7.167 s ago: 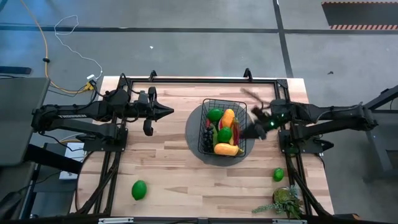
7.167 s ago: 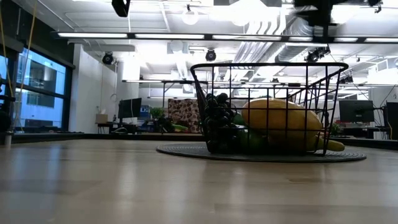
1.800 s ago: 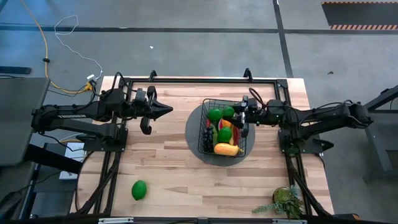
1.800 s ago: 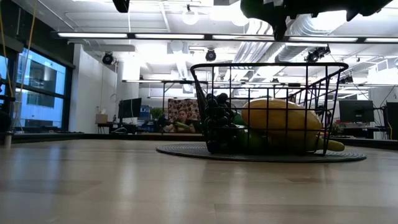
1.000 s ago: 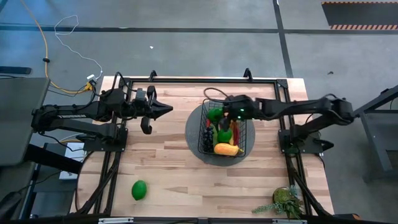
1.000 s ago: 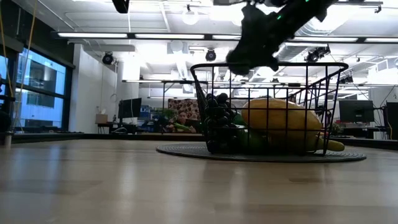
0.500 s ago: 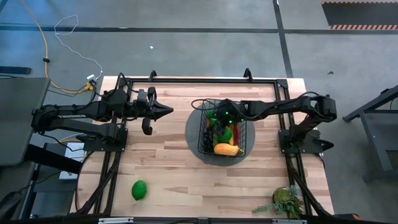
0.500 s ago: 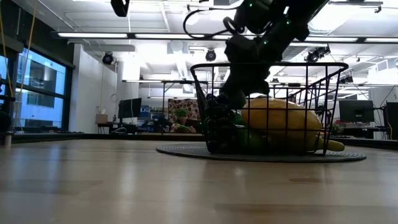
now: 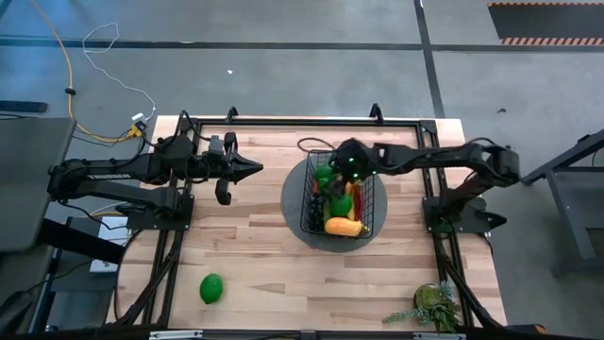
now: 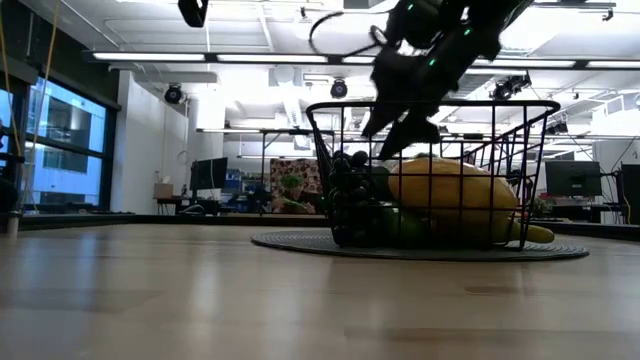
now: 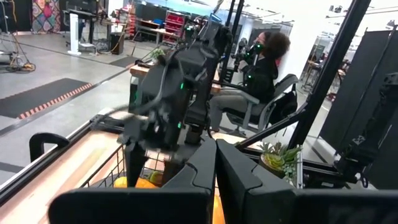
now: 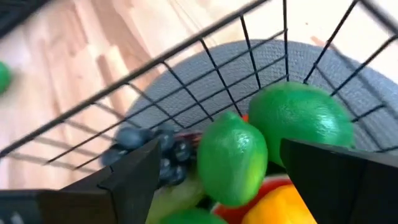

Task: Build produce basket
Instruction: Put the green lime into the black wire basket

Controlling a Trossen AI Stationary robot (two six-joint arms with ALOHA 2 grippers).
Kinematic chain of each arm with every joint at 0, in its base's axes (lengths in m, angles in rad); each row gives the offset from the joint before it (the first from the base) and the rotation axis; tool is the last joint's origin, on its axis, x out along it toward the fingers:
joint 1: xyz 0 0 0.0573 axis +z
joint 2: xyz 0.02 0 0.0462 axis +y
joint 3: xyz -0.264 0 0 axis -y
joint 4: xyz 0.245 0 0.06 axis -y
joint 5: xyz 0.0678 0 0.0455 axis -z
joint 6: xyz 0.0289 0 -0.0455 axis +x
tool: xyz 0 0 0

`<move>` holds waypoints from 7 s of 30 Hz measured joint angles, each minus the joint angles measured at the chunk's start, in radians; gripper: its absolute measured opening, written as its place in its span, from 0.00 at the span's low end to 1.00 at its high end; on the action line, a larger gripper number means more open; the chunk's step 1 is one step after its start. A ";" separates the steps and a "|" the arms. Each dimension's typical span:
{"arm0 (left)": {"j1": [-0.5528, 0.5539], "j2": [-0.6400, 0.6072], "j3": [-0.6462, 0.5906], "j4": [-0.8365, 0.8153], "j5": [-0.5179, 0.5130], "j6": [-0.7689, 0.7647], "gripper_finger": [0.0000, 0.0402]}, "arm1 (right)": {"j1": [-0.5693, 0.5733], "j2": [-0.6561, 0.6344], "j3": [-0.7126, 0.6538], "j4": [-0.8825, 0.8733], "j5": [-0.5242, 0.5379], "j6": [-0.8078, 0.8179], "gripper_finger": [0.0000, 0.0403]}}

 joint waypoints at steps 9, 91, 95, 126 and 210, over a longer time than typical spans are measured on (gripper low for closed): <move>0.000 0.000 0.000 -0.010 0.000 0.000 0.00 | 0.076 -0.283 -0.161 0.040 0.051 0.023 0.77; 0.000 0.004 0.000 -0.045 -0.184 -0.016 0.62 | 0.168 -0.444 -0.254 0.563 0.116 -0.293 0.00; 0.000 0.004 0.000 -0.045 -0.188 -0.018 0.70 | 0.168 -0.444 -0.254 0.563 0.113 -0.285 0.00; -0.534 0.283 0.269 -1.181 -0.028 -1.009 0.73 | 0.166 -0.444 -0.253 0.488 0.120 -0.276 0.00; -1.026 0.740 0.099 -0.736 0.013 -1.977 0.75 | 0.161 -0.444 -0.253 0.345 0.086 -0.249 0.00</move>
